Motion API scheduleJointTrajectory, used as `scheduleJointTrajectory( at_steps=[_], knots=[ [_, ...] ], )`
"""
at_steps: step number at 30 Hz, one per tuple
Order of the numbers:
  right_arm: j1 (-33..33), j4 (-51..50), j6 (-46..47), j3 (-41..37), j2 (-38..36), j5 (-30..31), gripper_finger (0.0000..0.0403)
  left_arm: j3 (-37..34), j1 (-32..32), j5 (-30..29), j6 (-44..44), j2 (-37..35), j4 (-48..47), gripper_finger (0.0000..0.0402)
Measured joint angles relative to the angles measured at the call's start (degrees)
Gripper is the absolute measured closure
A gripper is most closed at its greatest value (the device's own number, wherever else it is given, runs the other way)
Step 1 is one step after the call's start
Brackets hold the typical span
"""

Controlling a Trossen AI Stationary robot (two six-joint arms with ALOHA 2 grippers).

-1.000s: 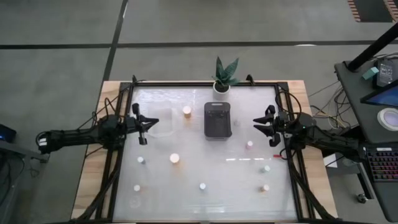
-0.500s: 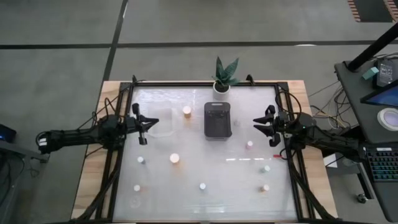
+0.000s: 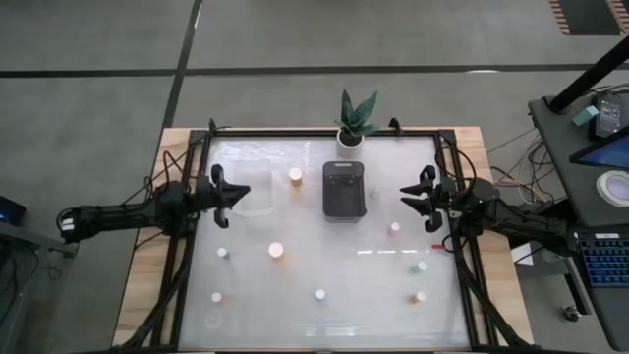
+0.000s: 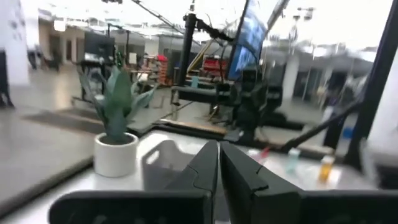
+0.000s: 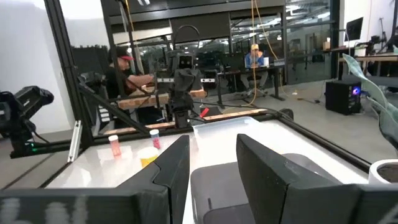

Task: Pick and place medicine bottles into bin by pill shape (circle, oval)
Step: Put the top center yellow pill bottle into the transparent bin

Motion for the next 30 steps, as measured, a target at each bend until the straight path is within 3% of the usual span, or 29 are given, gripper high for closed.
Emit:
scheduleJointTrajectory(
  at_steps=[4,6,11,14,25,30],
  knots=[
    [0.0,0.0,1.4,0.0,0.0,0.0,0.028,0.0,0.0,0.0,-15.8,0.0,0.4,0.0398],
    [0.0,0.1,2.0,0.0,0.0,0.0,0.028,0.0,0.0,0.0,-18.5,0.0,1.2,0.0398],
    [0.0,0.6,16.9,0.0,0.0,1.9,0.028,0.0,0.0,0.0,-13.7,0.2,1.0,0.0398],
    [0.0,0.6,21.4,0.0,0.0,1.9,0.028,0.0,0.0,-0.4,-11.4,0.2,1.7,0.0398],
    [0.0,1.5,22.0,0.0,0.0,2.1,0.028,0.1,0.0,-1.4,-7.2,0.2,23.1,0.0398],
    [0.0,1.4,21.8,0.0,0.0,5.4,0.028,0.1,0.0,-1.3,0.0,0.2,29.9,0.0398]
  ],
)
